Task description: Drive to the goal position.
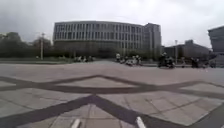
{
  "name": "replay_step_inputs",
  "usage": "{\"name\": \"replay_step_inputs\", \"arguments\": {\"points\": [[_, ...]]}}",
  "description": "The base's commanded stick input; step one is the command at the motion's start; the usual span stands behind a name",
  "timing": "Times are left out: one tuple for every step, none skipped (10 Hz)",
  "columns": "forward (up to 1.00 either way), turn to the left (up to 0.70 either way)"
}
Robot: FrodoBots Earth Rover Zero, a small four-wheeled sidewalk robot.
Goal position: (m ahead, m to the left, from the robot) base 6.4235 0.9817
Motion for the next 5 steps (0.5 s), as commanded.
{"name": "replay_step_inputs", "arguments": {"points": [[1.0,0.06],[1.0,0.06],[1.0,0.06],[1.0,0.06],[1.0,0.06]]}}
